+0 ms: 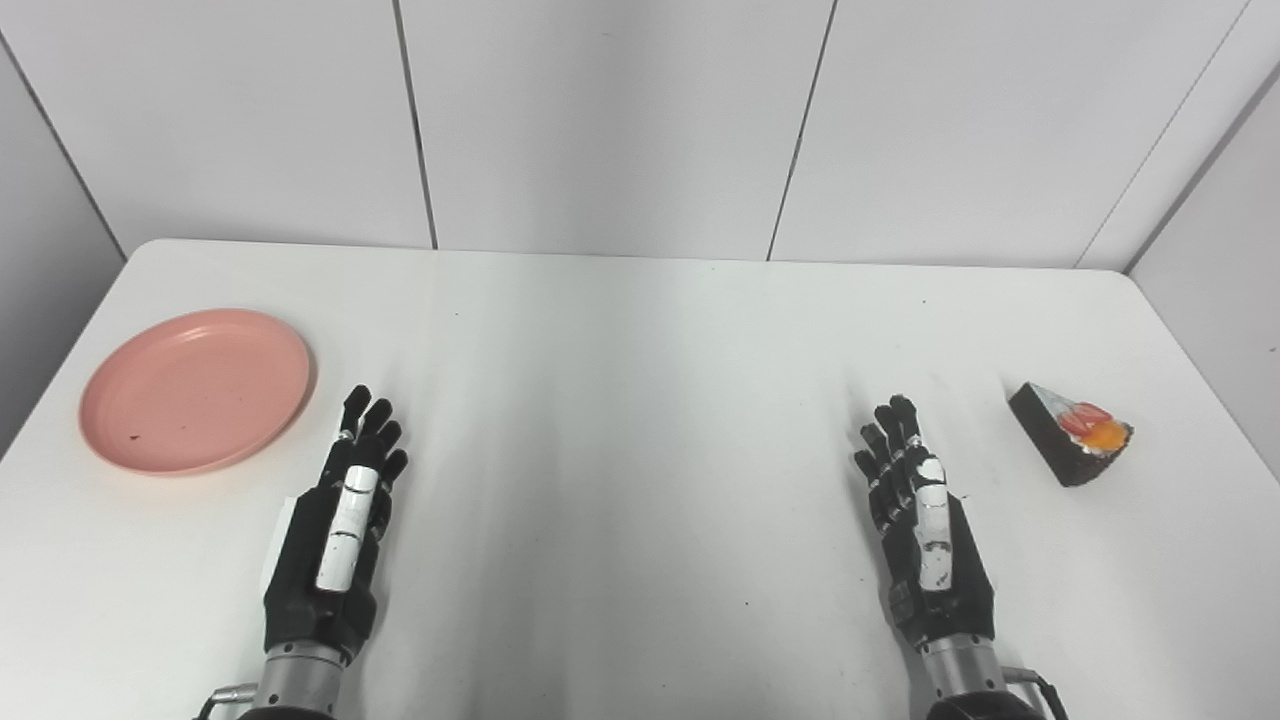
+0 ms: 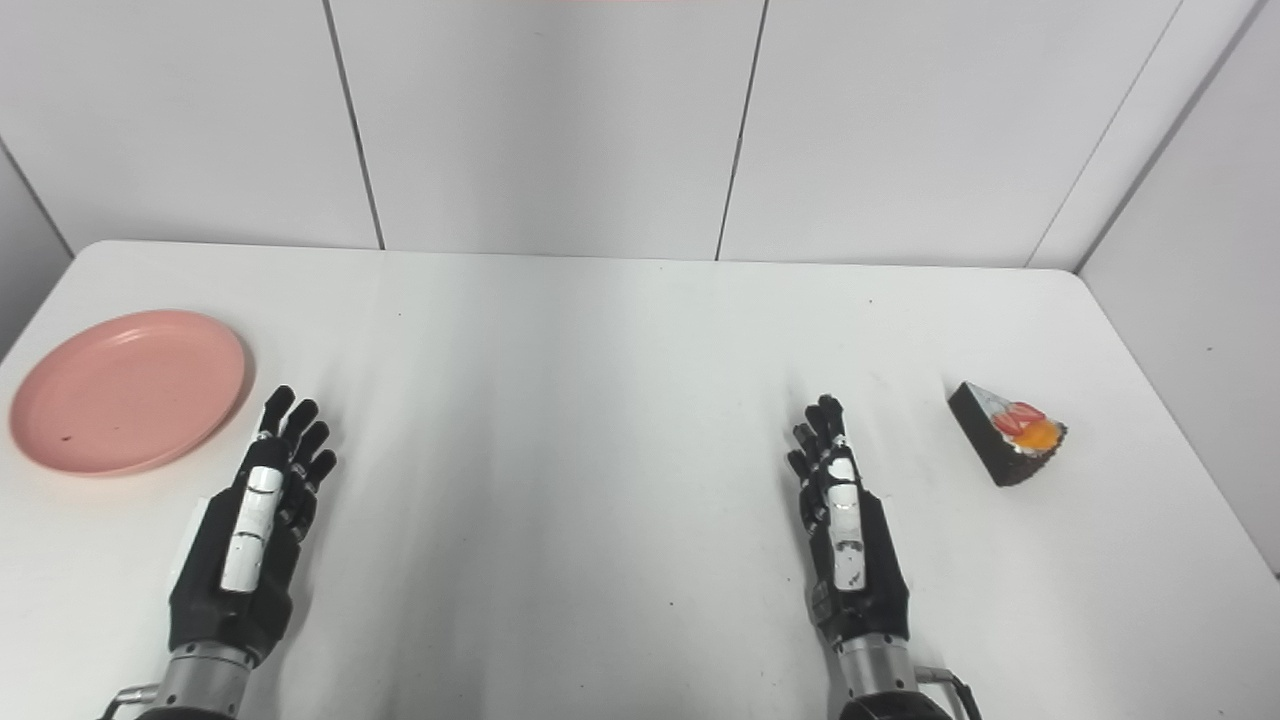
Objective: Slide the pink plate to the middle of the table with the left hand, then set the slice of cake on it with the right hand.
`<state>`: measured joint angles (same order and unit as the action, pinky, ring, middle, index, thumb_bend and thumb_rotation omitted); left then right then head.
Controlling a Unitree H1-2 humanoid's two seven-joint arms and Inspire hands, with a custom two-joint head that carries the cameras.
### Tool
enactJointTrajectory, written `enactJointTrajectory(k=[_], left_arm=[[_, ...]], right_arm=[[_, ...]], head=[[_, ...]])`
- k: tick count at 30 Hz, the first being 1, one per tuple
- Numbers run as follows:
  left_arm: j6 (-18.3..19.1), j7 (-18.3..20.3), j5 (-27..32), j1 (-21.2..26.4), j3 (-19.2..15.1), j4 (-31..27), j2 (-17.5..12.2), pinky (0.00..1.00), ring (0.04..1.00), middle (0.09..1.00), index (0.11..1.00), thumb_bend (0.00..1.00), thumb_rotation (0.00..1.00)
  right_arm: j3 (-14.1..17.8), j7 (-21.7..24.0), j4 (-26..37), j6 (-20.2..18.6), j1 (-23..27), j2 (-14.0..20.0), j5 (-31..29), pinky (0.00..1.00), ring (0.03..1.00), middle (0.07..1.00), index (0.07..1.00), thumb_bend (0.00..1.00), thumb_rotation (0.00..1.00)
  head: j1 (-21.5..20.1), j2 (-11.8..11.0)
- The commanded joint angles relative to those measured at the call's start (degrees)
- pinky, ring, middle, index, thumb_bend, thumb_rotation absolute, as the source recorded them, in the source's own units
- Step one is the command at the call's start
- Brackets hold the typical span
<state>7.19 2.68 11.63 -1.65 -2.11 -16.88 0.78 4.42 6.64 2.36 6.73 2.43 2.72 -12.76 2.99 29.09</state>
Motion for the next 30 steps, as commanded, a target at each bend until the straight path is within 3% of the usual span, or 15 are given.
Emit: enactJointTrajectory(k=[1,9,17,22,30], left_arm=[[-2.94,1.33,1.03,1.13,0.26,-0.51,-0.32,1.00,1.000,1.000,1.000,0.79,0.77],[-4.77,2.43,0.60,1.89,0.27,1.68,-0.85,1.00,1.000,1.000,1.000,0.75,0.78],[-2.12,1.77,3.30,1.38,-0.88,0.20,0.11,1.00,1.000,1.000,1.000,0.80,0.75],[-2.45,1.99,4.11,1.56,-1.17,0.69,0.08,1.00,1.000,1.000,1.000,0.79,0.74],[-2.74,1.68,2.56,1.83,-0.89,0.57,-0.37,1.00,1.000,1.000,1.000,0.79,0.75]], right_arm=[[0.02,0.82,0.66,2.70,0.08,0.23,-0.55,1.00,0.981,0.986,1.000,0.81,0.96],[0.09,0.92,-0.92,3.35,0.93,-0.08,-0.46,0.99,0.952,0.973,1.000,0.80,0.96],[-0.11,0.70,0.70,2.30,0.32,-0.29,-0.28,0.99,0.949,0.967,0.988,0.79,0.96],[-0.35,0.87,0.49,2.54,0.41,-0.66,-0.58,0.99,0.940,0.962,0.977,0.79,0.94],[-0.28,0.45,0.90,1.91,0.50,-0.89,-0.55,0.98,0.940,0.957,0.978,0.77,0.95]], head=[[0.12,-0.36],[0.15,-1.21],[-0.55,-0.77],[-1.19,-1.82],[-1.07,-0.70]])
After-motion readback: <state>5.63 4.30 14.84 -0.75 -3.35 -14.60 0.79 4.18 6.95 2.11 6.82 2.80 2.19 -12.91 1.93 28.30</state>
